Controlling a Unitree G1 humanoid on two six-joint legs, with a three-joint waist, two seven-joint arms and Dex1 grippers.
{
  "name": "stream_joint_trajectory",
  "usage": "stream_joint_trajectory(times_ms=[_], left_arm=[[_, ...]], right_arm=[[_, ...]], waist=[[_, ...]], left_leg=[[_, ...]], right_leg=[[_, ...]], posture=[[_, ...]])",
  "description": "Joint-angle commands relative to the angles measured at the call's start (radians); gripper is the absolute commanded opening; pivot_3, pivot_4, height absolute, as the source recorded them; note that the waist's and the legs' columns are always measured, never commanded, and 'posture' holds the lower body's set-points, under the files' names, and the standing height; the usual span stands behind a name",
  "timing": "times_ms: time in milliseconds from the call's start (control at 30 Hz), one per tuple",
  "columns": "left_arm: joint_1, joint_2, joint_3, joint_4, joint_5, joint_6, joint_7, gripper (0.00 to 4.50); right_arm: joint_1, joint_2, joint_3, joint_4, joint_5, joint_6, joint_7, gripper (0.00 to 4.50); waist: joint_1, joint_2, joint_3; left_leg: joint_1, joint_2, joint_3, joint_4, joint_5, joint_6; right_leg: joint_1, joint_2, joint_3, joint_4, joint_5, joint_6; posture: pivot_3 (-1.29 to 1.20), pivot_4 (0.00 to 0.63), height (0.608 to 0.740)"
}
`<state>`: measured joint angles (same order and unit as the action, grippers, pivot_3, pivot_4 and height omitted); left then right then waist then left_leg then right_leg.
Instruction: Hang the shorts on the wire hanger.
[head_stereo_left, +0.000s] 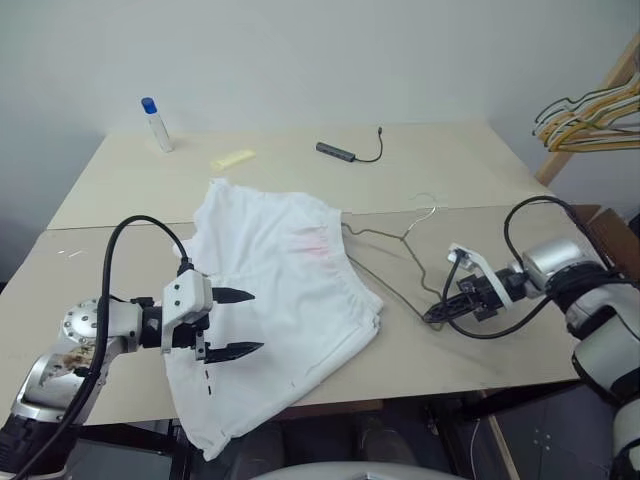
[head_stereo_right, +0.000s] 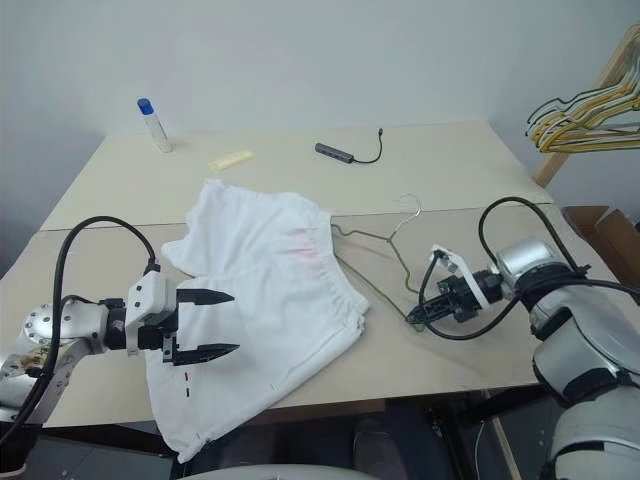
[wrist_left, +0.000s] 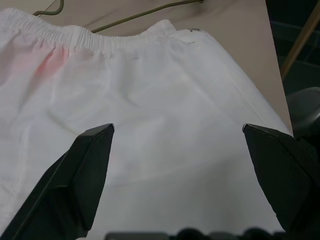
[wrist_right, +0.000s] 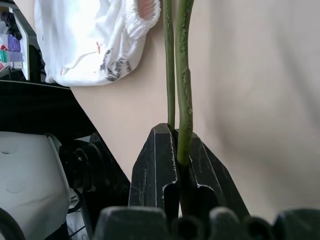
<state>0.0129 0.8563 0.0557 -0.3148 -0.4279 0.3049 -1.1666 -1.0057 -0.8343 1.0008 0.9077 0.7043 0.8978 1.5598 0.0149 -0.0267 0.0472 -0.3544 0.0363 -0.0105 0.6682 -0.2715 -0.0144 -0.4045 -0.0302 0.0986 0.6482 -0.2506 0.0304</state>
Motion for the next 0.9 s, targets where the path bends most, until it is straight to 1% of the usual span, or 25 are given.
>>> stream_joint_trajectory(times_ms=[33, 100, 133, 233, 300, 367, 500, 567, 667, 700, 767, 833, 900], left_arm=[[-0.002, 0.007, 0.009, -0.029, 0.002, -0.011, 0.005, 4.47], [-0.002, 0.008, 0.008, -0.030, 0.003, -0.012, 0.005, 4.47], [-0.001, 0.008, 0.008, -0.030, 0.004, -0.012, 0.005, 4.47], [-0.002, 0.007, 0.005, -0.028, 0.006, -0.015, 0.005, 4.47], [-0.004, 0.005, 0.000, -0.026, 0.011, -0.017, 0.002, 4.47], [-0.007, 0.003, -0.005, -0.024, 0.014, -0.020, 0.000, 4.47], [-0.017, -0.003, -0.021, -0.015, 0.019, -0.022, -0.002, 4.47], [-0.022, -0.012, -0.034, -0.005, 0.028, -0.028, 0.003, 4.47], [-0.033, -0.039, -0.050, 0.010, 0.047, -0.015, 0.038, 4.47], [-0.049, -0.059, -0.059, 0.020, 0.059, 0.010, 0.072, 4.47], [-0.082, -0.105, -0.076, 0.042, 0.069, 0.052, 0.133, 4.47], [-0.124, -0.179, -0.123, 0.089, 0.123, 0.069, 0.218, 4.47], [-0.141, -0.212, -0.153, 0.114, 0.158, 0.069, 0.249, 4.47]], right_arm=[[-0.025, -0.043, 0.115, -0.082, 0.054, -0.061, 0.055, 0.00], [-0.032, -0.063, 0.192, -0.131, 0.080, -0.081, 0.055, 0.00], [-0.038, -0.063, 0.210, -0.133, 0.092, -0.086, 0.055, 0.00], [-0.068, -0.013, 0.178, -0.037, 0.103, -0.070, 0.055, 0.00], [-0.095, 0.042, 0.102, 0.073, 0.095, -0.030, 0.055, 0.00], [-0.105, 0.075, 0.072, 0.129, 0.076, -0.019, 0.055, 0.00], [-0.086, 0.080, 0.105, 0.096, 0.045, -0.059, 0.055, 0.00], [-0.081, 0.088, 0.100, 0.098, 0.034, -0.062, 0.055, 0.00], [-0.075, 0.092, 0.097, 0.102, 0.021, -0.068, 0.055, 0.00], [-0.072, 0.091, 0.097, 0.100, 0.019, -0.071, 0.055, 0.00], [-0.066, 0.090, 0.098, 0.094, 0.014, -0.077, 0.055, 0.00], [-0.060, 0.086, 0.096, 0.084, 0.019, -0.073, 0.055, 0.00], [-0.056, 0.083, 0.096, 0.075, 0.025, -0.068, 0.055, 0.00]], waist=[[0.001, 0.000, 0.000], [0.003, 0.000, 0.000], [0.004, 0.000, 0.000], [0.000, 0.001, 0.000], [-0.004, 0.001, 0.000], [-0.003, 0.001, 0.000], [0.010, 0.001, 0.000], [0.017, 0.001, 0.000], [0.024, 0.002, -0.001], [0.024, 0.002, -0.001], [0.026, 0.002, -0.001], [0.030, 0.003, -0.001], [0.031, 0.004, -0.002]], left_leg=[[0.000, 0.000, 0.000, 0.000, 0.000, 0.000], [0.000, 0.000, 0.000, 0.000, 0.000, 0.000], [0.000, 0.000, 0.000, 0.000, 0.000, 0.000], [0.000, 0.000, 0.000, 0.000, 0.000, 0.000], [0.001, 0.000, 0.000, 0.000, 0.000, 0.000], [0.000, 0.001, 0.000, 0.000, 0.000, 0.000], [-0.001, 0.002, -0.001, 0.000, 0.000, 0.000], [-0.001, 0.001, -0.001, 0.000, 0.000, 0.000], [-0.001, 0.001, -0.001, 0.000, 0.000, 0.000], [0.000, 0.002, -0.001, 0.000, 0.000, 0.000], [0.000, 0.002, -0.001, 0.000, 0.000, 0.000], [-0.001, 0.002, -0.001, 0.001, 0.000, 0.000], [-0.001, 0.001, -0.002, 0.002, 0.000, 0.000]], right_leg=[[0.000, 0.000, 0.000, 0.000, 0.000, 0.000], [0.000, 0.000, 0.000, 0.000, 0.000, 0.000], [0.000, 0.000, 0.000, 0.000, 0.000, 0.000], [0.000, 0.000, 0.000, 0.000, 0.000, 0.000], [0.000, 0.001, 0.000, 0.000, 0.000, 0.000], [0.000, 0.002, 0.000, 0.000, 0.000, -0.001], [-0.001, 0.002, -0.001, 0.000, 0.001, -0.001], [-0.001, 0.001, -0.001, 0.000, 0.001, -0.001], [-0.001, 0.002, -0.001, 0.001, 0.001, -0.001], [-0.001, 0.002, -0.001, 0.001, 0.001, -0.001], [-0.001, 0.002, -0.001, 0.001, 0.001, -0.001], [0.000, 0.002, -0.001, 0.001, 0.001, -0.001], [0.000, 0.002, -0.001, 0.001, 0.001, -0.002]], posture=[[0.15, 0.000, 0.740], [0.15, 0.000, 0.740], [0.15, 0.000, 0.740], [0.15, 0.000, 0.740], [0.15, 0.000, 0.740], [0.15, 0.000, 0.740], [0.15, 0.000, 0.740], [0.15, 0.000, 0.740], [0.15, 0.000, 0.740], [0.15, 0.000, 0.740], [0.15, 0.000, 0.740], [0.14, 0.000, 0.740], [0.14, 0.000, 0.740]])
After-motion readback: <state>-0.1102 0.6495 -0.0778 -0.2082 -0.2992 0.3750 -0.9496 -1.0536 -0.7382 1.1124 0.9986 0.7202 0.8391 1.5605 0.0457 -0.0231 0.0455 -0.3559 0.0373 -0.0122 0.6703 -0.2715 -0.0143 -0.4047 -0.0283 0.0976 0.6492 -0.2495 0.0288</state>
